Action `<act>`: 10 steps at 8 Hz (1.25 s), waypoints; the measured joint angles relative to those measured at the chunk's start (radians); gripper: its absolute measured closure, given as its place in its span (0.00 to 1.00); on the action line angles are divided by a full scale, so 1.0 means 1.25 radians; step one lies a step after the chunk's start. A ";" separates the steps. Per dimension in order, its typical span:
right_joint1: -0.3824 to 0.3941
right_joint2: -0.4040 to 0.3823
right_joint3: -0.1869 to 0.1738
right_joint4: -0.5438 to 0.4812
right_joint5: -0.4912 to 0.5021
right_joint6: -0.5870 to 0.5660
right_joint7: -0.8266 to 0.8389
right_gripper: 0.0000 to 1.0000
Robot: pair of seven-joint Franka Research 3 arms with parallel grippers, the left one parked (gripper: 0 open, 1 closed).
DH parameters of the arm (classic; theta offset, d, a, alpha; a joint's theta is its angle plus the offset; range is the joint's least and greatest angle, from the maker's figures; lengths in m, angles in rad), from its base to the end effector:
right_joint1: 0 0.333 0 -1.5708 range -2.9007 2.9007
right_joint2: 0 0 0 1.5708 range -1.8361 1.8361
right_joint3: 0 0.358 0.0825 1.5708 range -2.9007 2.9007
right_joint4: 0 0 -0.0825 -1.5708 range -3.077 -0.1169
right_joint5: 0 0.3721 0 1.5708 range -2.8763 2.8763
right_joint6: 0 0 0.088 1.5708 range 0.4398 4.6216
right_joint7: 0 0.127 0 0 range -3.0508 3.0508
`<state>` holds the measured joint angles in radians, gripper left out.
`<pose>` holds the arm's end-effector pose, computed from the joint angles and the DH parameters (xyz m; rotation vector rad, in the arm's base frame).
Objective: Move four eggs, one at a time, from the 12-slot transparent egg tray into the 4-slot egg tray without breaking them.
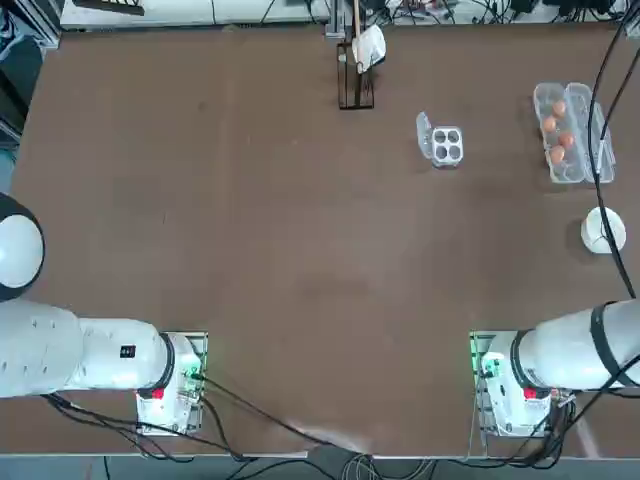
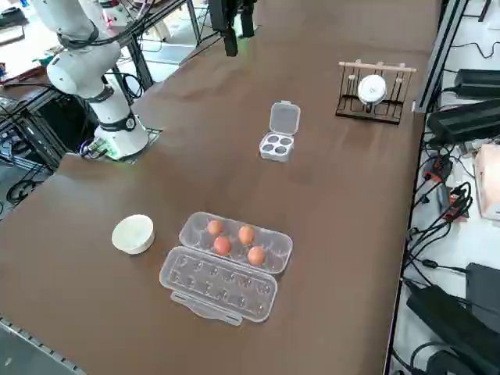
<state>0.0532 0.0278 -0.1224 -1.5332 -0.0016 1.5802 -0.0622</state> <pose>0.5528 -0.0374 0.6495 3.1352 -0.0108 0.0298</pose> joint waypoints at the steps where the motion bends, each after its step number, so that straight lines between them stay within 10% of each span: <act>1: 0.000 0.000 0.000 0.000 0.000 0.000 0.000 0.00; 10: 0.000 0.003 0.000 0.008 0.000 -0.081 -0.082 0.00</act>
<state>0.0527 0.0320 -0.1222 -1.5229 -0.0015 1.4791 -0.1652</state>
